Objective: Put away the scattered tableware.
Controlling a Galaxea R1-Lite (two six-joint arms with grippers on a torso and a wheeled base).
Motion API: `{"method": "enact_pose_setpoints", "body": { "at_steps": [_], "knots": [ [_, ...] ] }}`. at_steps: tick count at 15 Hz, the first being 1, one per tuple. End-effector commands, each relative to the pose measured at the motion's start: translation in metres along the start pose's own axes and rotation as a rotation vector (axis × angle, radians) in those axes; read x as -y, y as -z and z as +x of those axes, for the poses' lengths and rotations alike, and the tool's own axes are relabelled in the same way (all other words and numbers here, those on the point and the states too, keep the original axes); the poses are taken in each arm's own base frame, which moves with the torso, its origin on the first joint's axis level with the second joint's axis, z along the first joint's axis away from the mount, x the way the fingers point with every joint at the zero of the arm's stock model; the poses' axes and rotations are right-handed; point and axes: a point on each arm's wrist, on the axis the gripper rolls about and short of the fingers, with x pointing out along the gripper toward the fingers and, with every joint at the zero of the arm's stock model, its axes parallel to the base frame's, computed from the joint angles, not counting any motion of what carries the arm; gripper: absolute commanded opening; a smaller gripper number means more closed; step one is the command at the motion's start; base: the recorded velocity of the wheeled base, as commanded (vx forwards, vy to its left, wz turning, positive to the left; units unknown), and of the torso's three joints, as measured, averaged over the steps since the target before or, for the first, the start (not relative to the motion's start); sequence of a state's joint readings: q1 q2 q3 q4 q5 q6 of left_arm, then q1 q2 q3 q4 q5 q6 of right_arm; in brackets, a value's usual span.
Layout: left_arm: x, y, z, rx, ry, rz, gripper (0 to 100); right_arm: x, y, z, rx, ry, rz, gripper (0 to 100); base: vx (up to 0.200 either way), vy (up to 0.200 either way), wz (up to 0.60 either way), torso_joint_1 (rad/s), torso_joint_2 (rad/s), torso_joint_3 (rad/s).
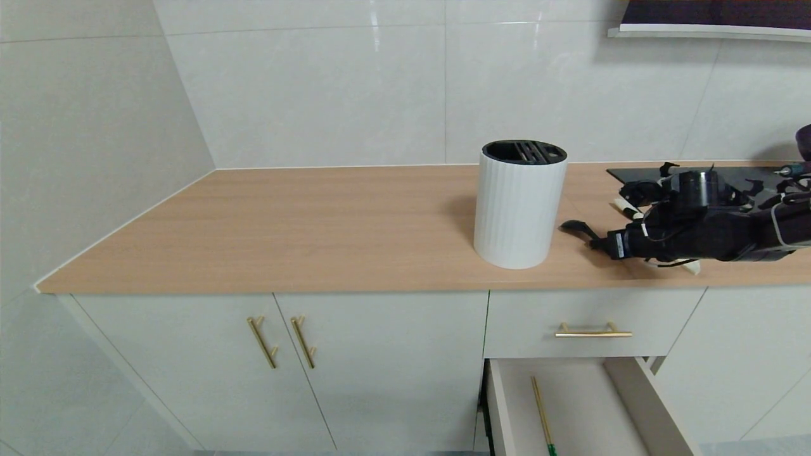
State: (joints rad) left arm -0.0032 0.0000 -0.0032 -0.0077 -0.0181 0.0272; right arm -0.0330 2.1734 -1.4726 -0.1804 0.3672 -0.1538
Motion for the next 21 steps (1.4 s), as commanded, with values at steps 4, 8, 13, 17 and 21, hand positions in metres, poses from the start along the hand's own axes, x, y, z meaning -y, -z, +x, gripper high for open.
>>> {"method": "enact_pose_setpoints", "body": {
  "at_steps": [4,8,13,17,21],
  "knots": [
    [0.000,0.000,0.000,0.000,0.000,0.000,100,-0.042,-0.019,-0.114,0.084,0.051,0.057,0,0.000,0.000,0.00,0.000,0.00,0.000],
    [0.000,0.000,0.000,0.001,0.000,0.000,100,-0.062,0.012,-0.157,-0.097,0.096,0.188,0,0.000,0.000,0.00,0.000,0.00,0.000],
    [0.000,0.000,0.000,0.000,0.000,0.000,100,-0.085,0.072,-0.173,-0.340,0.125,0.220,0,0.000,0.000,0.00,0.000,0.00,0.000],
    [0.000,0.000,0.000,0.000,0.000,0.000,100,-0.086,0.100,-0.159,-0.472,0.128,0.232,0,0.000,0.000,0.00,0.000,0.00,0.000],
    [0.000,0.000,0.000,0.001,0.000,0.000,100,-0.077,0.117,-0.135,-0.582,0.215,0.229,0,0.000,0.000,0.00,0.000,0.00,0.000]
  ]
}}
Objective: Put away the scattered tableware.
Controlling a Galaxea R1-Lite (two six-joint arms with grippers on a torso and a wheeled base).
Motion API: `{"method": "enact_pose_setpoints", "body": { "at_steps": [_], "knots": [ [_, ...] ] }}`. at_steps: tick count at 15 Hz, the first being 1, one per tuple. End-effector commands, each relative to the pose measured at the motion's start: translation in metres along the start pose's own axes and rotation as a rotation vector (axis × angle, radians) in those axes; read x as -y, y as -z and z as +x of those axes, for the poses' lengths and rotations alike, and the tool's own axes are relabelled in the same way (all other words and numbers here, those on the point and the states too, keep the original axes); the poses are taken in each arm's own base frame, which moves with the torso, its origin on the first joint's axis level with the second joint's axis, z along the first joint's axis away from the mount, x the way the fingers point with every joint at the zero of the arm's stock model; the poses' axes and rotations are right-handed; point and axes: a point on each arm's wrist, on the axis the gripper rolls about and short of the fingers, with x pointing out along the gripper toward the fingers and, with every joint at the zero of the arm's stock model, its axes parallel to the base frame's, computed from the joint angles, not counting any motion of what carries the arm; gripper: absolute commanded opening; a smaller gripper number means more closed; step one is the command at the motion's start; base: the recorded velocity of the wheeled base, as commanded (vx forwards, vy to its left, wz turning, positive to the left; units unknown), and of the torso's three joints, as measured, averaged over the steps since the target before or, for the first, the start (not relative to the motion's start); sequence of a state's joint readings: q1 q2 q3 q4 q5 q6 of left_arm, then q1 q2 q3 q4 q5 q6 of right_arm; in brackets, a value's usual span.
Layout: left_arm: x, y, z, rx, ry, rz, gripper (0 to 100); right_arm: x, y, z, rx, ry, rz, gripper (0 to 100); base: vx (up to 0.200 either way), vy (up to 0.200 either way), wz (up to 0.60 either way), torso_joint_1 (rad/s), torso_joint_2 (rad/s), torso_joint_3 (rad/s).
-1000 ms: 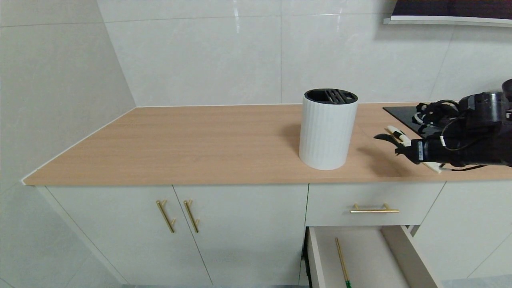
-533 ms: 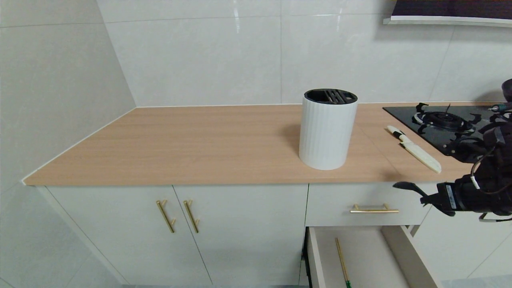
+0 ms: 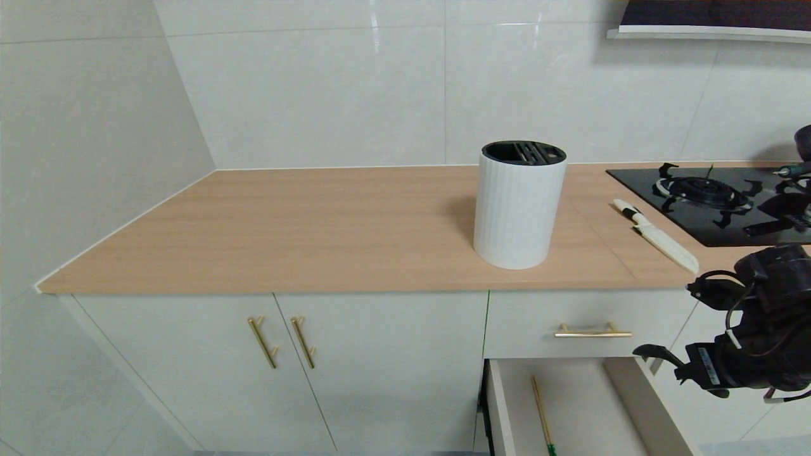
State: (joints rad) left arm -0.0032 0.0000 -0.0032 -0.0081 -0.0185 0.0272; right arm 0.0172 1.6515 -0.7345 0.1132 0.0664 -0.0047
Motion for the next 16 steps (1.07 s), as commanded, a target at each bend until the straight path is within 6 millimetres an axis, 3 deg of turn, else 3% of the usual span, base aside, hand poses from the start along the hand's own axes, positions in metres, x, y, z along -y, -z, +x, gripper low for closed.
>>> {"method": "enact_pose_setpoints", "body": {
  "at_steps": [1,16],
  "knots": [
    [0.000,0.000,0.000,0.001,0.000,0.000,100,0.000,0.002,0.016,-0.060,0.002,0.002,0,0.000,0.000,0.00,-0.022,0.07,0.056],
    [0.000,0.000,0.000,-0.001,0.000,0.000,100,0.000,0.003,0.029,-0.093,0.000,0.000,0,0.000,0.000,0.00,-0.138,0.44,0.300]
  ]
}}
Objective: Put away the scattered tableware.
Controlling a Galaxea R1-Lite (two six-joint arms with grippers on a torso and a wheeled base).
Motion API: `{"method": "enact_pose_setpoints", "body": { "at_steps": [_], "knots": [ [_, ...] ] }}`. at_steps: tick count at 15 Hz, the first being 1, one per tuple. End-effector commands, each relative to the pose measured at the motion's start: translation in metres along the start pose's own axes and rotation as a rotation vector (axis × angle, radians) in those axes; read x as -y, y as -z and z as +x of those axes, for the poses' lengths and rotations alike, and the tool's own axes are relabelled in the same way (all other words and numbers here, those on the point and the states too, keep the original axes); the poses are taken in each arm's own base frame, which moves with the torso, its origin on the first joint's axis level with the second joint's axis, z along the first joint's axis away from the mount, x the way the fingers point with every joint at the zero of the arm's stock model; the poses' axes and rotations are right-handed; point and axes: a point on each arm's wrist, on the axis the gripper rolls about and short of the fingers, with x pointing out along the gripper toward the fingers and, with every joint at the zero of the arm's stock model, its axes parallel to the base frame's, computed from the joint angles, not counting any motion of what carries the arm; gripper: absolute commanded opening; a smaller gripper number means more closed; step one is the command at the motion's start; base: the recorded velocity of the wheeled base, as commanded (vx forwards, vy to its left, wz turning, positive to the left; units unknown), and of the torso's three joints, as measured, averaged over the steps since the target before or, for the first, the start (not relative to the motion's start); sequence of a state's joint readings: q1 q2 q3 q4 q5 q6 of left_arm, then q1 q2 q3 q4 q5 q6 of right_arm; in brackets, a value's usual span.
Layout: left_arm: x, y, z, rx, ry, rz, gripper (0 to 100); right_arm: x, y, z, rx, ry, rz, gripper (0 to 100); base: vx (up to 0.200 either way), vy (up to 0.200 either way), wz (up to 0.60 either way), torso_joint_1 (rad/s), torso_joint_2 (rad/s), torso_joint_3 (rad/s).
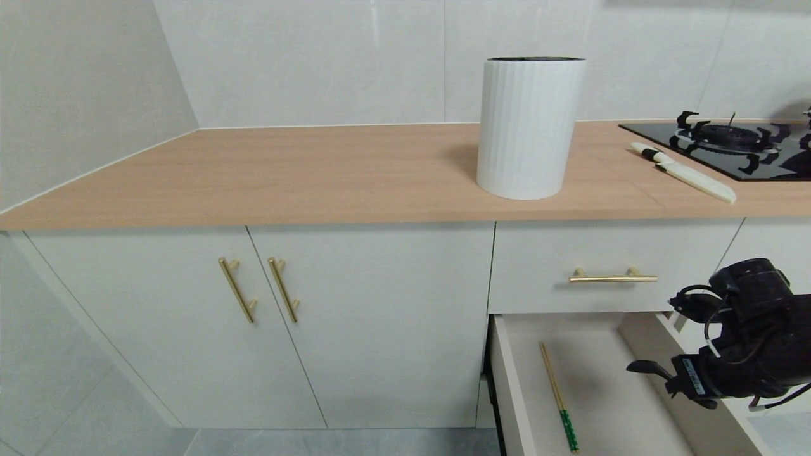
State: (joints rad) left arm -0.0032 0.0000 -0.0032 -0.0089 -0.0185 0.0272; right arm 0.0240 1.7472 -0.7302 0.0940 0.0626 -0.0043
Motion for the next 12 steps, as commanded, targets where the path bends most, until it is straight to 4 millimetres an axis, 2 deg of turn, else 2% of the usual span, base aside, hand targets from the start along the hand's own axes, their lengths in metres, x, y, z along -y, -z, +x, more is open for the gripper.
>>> {"method": "enact_pose_setpoints", "body": {
  "at_steps": [1,5,9,12],
  "knots": [
    [0.000,0.000,0.000,0.000,0.000,0.000,100,0.000,0.000,0.004,-0.013,-0.001,-0.001,0,0.000,0.000,0.00,-0.090,0.45,0.369],
    [0.000,0.000,0.000,-0.001,0.000,0.000,100,0.000,0.000,0.006,-0.009,-0.003,-0.002,0,0.000,0.000,0.00,-0.043,0.40,0.345],
    [0.000,0.000,0.000,-0.001,0.000,0.000,100,-0.013,0.001,0.014,0.023,-0.030,-0.044,0,0.000,0.000,0.00,-0.005,0.07,0.066],
    [0.000,0.000,0.000,0.000,0.000,0.000,100,-0.019,0.005,0.039,0.060,-0.042,-0.065,0,0.000,0.000,0.00,0.000,0.00,0.000]
  ]
}}
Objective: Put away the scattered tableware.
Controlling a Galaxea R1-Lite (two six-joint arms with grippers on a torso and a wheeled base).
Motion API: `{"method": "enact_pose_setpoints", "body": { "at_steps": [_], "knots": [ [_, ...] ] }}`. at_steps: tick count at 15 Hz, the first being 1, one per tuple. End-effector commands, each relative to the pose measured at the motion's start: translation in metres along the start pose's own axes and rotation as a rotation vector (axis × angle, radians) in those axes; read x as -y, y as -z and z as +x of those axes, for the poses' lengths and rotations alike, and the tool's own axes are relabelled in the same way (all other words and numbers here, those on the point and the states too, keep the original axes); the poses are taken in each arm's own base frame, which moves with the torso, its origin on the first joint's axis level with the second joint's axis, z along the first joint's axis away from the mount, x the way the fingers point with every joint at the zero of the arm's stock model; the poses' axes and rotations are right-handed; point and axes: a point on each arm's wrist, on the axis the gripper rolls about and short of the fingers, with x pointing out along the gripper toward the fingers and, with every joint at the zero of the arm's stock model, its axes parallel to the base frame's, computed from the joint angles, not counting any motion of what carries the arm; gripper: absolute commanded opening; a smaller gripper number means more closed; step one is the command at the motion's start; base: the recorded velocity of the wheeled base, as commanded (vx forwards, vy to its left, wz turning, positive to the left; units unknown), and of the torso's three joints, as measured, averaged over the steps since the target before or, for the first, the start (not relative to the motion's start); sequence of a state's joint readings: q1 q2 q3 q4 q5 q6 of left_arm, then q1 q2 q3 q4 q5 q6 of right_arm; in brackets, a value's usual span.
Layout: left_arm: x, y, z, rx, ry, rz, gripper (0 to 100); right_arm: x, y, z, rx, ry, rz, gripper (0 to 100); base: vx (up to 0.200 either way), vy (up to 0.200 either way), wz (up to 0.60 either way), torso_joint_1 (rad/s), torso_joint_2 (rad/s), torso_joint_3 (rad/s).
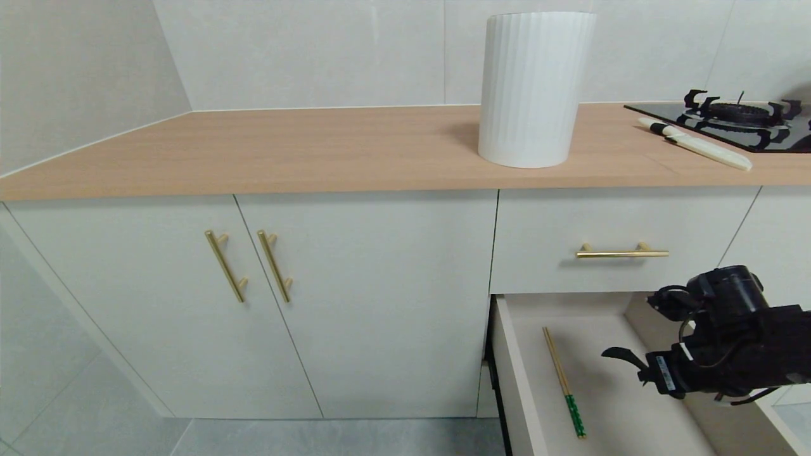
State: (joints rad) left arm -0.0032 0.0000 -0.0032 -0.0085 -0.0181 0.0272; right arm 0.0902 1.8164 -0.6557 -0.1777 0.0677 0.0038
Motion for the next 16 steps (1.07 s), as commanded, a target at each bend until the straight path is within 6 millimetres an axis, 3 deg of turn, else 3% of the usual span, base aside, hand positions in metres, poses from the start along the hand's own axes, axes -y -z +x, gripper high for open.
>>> {"method": "enact_pose_setpoints", "body": {
  "at_steps": [1,4,7,16],
  "knots": [
    [0.000,0.000,0.000,0.001,0.000,0.000,100,-0.002,0.017,0.035,-0.044,-0.006,-0.008,0,0.000,0.000,0.00,0.000,0.00,0.000],
    [0.000,0.000,0.000,0.001,0.000,0.000,100,0.002,0.023,0.078,-0.002,0.019,-0.007,0,0.000,0.000,0.00,0.000,0.00,0.000],
    [0.000,0.000,0.000,-0.001,0.000,0.000,100,0.004,0.030,0.106,0.075,0.054,-0.007,0,0.000,0.000,0.00,0.000,0.00,0.000],
    [0.000,0.000,0.000,0.001,0.000,0.000,100,0.006,0.035,0.122,0.094,0.092,-0.008,0,0.000,0.000,0.00,0.000,0.00,0.000]
  ]
}}
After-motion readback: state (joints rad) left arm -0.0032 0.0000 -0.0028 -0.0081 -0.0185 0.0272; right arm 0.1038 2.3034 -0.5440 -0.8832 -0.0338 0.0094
